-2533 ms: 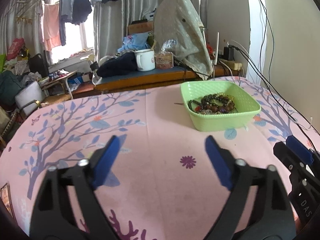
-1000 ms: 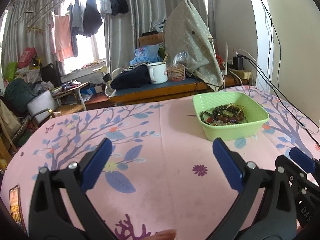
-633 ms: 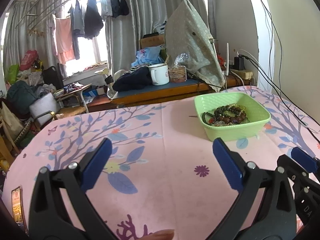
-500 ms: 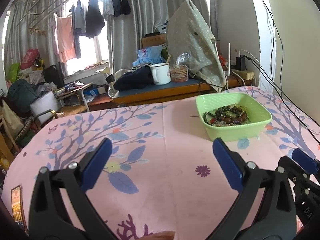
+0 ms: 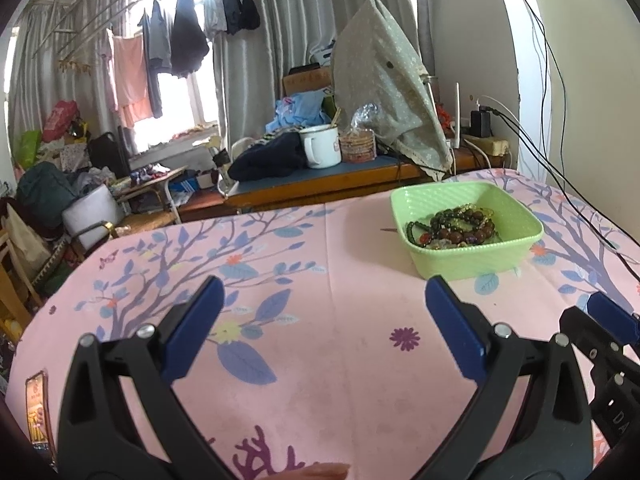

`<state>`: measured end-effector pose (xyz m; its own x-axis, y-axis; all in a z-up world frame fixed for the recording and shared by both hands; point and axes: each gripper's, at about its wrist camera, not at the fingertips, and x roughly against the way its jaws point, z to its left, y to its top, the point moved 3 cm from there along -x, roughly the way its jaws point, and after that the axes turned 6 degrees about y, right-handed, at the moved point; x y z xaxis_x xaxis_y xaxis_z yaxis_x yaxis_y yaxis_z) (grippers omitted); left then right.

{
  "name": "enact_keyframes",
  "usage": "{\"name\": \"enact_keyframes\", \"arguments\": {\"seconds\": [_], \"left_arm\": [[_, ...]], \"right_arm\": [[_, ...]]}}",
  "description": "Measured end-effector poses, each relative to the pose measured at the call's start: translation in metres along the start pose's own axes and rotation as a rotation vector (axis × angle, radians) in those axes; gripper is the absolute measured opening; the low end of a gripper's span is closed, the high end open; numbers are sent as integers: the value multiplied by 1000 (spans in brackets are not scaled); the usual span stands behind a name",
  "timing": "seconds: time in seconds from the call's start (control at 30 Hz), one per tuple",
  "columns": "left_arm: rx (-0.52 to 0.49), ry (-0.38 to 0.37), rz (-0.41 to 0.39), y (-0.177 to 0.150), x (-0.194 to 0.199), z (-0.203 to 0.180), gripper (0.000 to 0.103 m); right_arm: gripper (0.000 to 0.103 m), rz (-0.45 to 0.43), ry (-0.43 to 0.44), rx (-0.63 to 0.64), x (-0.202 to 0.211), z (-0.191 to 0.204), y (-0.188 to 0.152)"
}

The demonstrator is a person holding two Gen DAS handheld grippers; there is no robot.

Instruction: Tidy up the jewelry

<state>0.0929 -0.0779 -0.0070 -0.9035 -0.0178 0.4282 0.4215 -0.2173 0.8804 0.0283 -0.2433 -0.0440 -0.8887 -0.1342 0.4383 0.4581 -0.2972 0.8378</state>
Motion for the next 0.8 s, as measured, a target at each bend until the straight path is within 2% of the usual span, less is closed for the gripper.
{"name": "enact_keyframes", "arguments": {"seconds": [0.8], "left_arm": [[-27,-29,28,-5,-6,-4,97]], "right_arm": [[14,1,2,-5,2,1,-2]]}}
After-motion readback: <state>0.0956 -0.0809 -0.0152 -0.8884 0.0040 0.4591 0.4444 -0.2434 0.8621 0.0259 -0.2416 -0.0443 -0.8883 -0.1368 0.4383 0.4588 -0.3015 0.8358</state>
